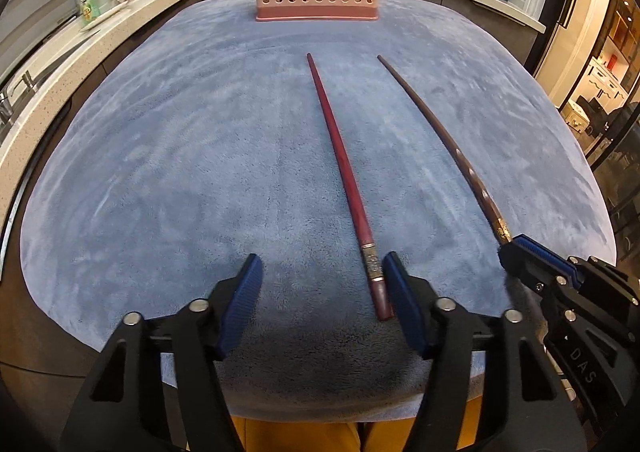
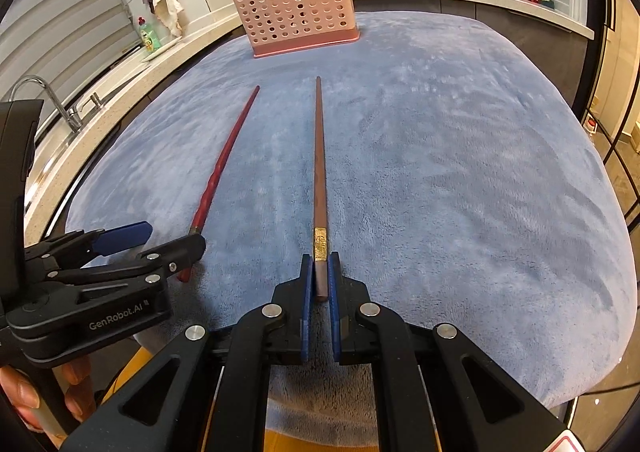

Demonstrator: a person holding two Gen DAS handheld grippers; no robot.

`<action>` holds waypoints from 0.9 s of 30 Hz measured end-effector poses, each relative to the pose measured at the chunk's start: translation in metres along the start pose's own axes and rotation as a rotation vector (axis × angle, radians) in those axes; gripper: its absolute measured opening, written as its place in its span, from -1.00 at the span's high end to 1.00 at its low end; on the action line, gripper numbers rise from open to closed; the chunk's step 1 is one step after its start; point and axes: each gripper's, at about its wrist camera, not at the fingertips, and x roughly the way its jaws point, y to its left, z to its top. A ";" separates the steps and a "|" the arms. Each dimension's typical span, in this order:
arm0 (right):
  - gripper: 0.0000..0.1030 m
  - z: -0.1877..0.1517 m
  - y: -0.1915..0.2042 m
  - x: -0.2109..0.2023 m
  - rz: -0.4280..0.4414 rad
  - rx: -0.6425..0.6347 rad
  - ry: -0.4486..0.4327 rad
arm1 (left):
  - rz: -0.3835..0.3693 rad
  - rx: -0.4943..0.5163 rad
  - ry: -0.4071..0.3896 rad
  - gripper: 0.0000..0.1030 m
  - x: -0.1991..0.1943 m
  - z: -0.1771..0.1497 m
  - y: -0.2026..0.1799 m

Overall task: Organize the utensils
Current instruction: 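Grasp the dark red chopstick with the left tool while the right tool grasps the brown one, then lift both chopsticks upright and carry them over the pink holder with both tools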

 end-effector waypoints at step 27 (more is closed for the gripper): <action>0.86 0.043 -0.001 -0.060 0.029 0.012 -0.158 | -0.075 -0.051 -0.102 0.86 -0.064 0.036 0.021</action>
